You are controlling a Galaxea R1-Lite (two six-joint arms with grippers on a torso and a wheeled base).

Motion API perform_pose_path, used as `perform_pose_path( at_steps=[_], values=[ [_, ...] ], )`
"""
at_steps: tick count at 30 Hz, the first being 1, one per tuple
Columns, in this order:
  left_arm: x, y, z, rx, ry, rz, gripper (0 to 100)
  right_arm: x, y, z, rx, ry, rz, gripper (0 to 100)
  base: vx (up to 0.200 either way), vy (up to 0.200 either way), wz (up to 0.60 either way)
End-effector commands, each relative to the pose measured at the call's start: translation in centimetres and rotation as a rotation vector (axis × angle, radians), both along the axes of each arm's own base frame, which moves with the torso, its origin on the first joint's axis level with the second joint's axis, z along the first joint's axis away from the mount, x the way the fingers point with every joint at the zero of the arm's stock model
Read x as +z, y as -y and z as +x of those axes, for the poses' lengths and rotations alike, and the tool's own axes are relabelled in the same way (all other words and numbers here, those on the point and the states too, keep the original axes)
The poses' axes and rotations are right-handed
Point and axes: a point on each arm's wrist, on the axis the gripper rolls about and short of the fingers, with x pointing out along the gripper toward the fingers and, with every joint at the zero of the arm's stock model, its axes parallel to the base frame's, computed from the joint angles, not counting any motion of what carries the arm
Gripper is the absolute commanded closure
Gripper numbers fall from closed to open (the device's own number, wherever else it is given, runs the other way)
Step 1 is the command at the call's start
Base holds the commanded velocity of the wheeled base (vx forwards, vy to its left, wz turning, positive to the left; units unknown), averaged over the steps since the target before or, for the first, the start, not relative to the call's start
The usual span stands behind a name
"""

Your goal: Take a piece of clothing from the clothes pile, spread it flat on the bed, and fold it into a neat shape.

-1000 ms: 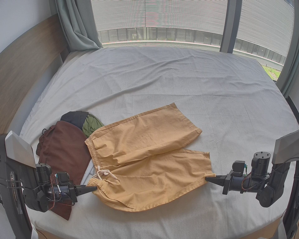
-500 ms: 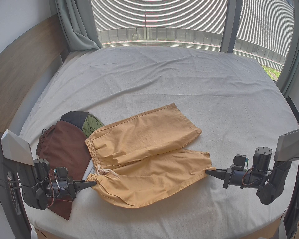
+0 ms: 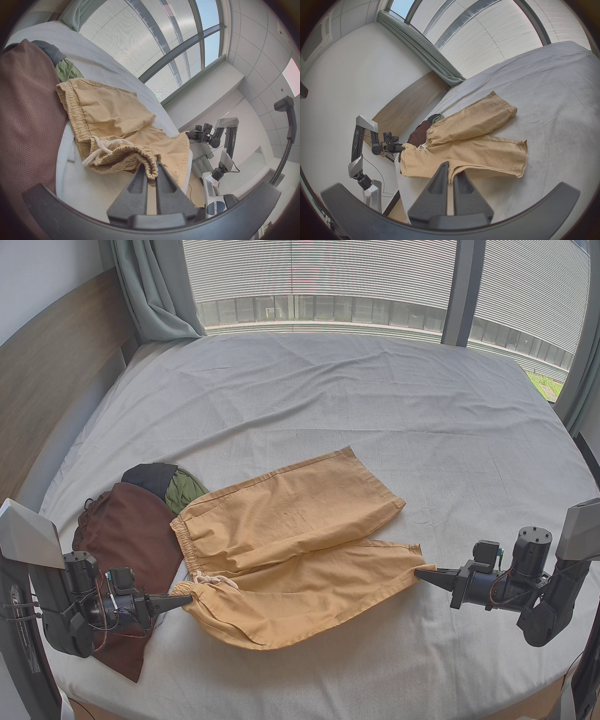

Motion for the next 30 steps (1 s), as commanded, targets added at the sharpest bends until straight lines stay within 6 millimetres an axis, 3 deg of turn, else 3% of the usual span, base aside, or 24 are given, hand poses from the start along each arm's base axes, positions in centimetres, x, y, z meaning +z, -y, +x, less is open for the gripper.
perform_pose_path(
  at_steps=[1,30],
  values=[
    [1.1,0.0,0.2,0.012,0.021,-0.004,100,0.2,0.0,0.1,0.000,0.009,0.002,100,0.000,0.000,0.00],
    [1.7,0.3,1.7,0.073,0.046,0.011,100,2.9,-0.2,1.2,-0.053,0.087,0.061,100,0.000,0.000,0.00]
  ],
)
